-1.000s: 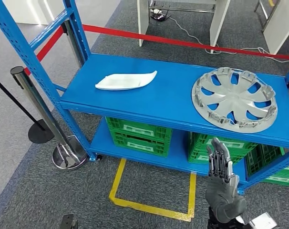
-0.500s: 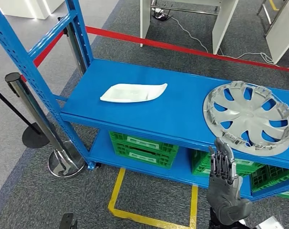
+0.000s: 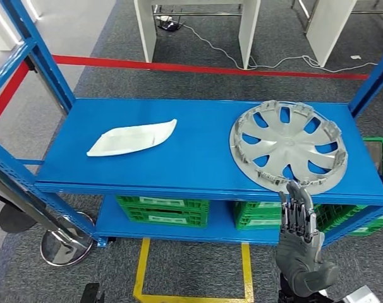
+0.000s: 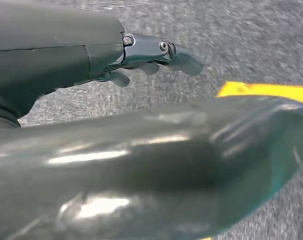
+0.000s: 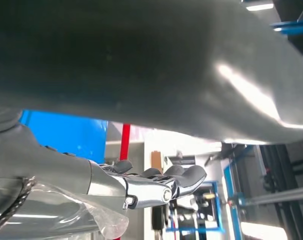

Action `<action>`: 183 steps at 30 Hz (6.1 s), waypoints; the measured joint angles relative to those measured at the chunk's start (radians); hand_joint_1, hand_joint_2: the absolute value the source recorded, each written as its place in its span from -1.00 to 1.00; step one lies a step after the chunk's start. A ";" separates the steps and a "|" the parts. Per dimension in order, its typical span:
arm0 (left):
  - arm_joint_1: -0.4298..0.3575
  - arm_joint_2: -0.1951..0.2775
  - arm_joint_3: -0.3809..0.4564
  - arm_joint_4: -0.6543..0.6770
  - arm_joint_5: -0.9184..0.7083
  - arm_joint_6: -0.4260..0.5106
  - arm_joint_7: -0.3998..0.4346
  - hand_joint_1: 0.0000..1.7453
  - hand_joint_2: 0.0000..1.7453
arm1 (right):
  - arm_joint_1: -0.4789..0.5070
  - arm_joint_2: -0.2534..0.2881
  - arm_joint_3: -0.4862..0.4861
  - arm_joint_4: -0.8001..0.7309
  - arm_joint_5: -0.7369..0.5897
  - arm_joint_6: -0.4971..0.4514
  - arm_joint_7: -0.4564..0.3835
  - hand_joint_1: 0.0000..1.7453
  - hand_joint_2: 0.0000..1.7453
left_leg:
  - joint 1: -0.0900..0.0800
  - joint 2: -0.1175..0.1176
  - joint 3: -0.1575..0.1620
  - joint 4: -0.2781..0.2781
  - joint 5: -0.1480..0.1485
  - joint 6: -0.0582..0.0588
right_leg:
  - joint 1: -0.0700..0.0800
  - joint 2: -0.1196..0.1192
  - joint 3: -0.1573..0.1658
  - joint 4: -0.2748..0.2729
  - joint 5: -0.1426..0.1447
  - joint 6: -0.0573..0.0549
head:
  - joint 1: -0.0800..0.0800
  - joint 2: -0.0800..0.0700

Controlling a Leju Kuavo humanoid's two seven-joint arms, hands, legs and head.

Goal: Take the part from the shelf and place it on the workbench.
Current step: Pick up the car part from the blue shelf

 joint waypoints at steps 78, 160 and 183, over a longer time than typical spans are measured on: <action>-0.034 -0.137 0.036 -0.001 0.021 -0.101 0.067 -1.00 -1.00 | -0.928 -0.253 0.056 1.139 0.838 -0.285 0.381 -1.00 0.00 | -0.009 0.000 0.036 -0.217 0.143 0.058 | -0.006 -0.058 -0.060 0.084 -0.005 0.067 | 0.014 0.000; -0.015 -0.109 0.033 -0.001 -0.090 -0.061 0.147 -1.00 -1.00 | -1.128 -0.269 0.307 1.438 0.888 0.041 0.422 1.00 1.00 | -0.005 -0.004 0.027 -0.201 0.139 0.042 | -0.005 -0.060 0.005 -0.023 0.007 0.054 | 0.009 0.000; -0.011 -0.104 0.028 -0.001 -0.113 -0.046 0.147 -1.00 -1.00 | -1.109 -0.270 0.335 1.431 0.950 -0.061 0.381 1.00 1.00 | 0.001 -0.004 -0.069 0.032 0.046 0.006 | -0.007 -0.065 0.014 -0.042 0.027 0.019 | 0.006 0.000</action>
